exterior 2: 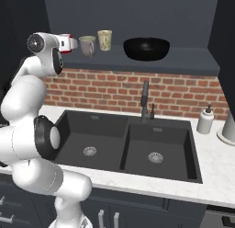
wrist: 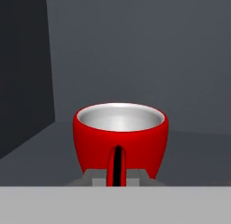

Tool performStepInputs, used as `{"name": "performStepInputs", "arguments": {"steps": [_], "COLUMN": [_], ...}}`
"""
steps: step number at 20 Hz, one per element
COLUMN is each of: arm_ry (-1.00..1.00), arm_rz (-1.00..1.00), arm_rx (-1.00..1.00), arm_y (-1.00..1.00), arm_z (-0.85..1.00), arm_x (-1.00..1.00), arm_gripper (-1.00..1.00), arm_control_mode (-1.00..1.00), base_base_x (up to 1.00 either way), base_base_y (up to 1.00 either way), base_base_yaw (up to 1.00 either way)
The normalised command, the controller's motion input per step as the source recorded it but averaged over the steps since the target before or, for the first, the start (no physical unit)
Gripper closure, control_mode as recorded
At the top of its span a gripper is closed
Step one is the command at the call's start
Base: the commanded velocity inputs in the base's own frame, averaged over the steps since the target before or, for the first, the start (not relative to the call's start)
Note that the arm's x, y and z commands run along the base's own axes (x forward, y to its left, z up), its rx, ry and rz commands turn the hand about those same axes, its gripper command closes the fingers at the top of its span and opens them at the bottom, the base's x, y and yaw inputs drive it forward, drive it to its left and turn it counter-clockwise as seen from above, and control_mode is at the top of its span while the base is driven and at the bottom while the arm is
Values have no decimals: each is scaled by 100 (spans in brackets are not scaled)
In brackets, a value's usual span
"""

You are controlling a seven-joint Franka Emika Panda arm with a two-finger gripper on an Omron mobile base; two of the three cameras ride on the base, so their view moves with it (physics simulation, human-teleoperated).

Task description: Gather all objects into one cabinet and sort the glasses and bowls to opposite sides.

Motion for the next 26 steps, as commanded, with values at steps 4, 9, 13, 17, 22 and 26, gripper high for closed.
{"name": "performStepInputs", "arguments": {"steps": [4,9,13,17,22,26], "arm_ry": [0,0,0,0,0,0], "arm_rz": [0,0,0,0,0,0], "arm_rx": [0,0,0,0,0,0], "arm_y": [8,13,15,12,3,1], "arm_z": [0,0,0,-5,-7,-1], "arm_x": [34,35,35,22,8,0], "arm_gripper": [100,100,100,100,100,100], "arm_control_mode": [-100,-100,-100,-100,-100,-100], "base_base_x": [0,0,0,0,0,0], "base_base_y": [0,0,0,0,0,0], "base_base_yaw": [0,0,0,0,0,0]}}
